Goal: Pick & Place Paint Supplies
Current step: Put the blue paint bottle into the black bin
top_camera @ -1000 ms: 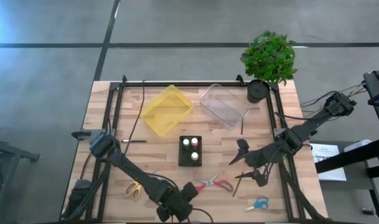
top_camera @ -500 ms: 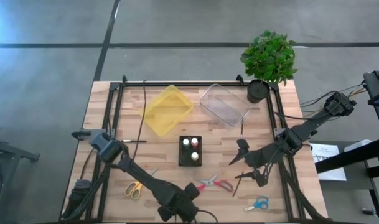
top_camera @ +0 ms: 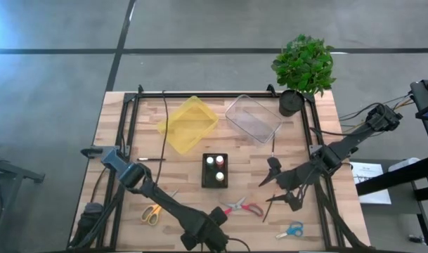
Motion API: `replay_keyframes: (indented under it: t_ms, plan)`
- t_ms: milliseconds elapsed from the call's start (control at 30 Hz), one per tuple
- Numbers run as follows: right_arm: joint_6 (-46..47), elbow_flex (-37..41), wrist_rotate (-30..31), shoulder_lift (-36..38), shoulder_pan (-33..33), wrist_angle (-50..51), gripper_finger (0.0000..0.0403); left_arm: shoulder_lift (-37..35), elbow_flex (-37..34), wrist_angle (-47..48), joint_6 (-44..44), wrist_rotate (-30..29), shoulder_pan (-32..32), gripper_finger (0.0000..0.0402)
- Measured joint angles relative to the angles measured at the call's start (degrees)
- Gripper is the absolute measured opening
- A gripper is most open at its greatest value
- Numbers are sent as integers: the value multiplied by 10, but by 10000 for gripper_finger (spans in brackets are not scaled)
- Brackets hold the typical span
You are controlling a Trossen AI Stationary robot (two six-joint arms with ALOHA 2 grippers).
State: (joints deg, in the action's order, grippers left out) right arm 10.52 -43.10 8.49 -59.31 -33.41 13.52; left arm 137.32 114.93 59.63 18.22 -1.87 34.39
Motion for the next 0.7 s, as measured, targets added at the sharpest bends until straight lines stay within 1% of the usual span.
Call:
replay_keyframes:
  t_ms: [100,167,233,300,367,433,700]
  plan:
    - [0,3,0,0,0,0,263,0,-1,0,0,0,0,217]
    - [0,4,0,0,0,-2,263,0,-1,0,0,0,0,204]
    - [0,4,0,0,0,-3,263,0,-1,-1,0,0,0,178]
    - [0,5,0,0,0,-3,263,0,-1,-2,0,2,-1,143]
    - [0,5,0,0,0,-3,263,0,-1,-2,0,14,-2,111]
    - [0,5,0,0,0,-4,263,0,-1,-2,-1,23,-3,108]
    - [3,5,0,0,0,-5,263,-7,-1,6,-9,26,-7,108]
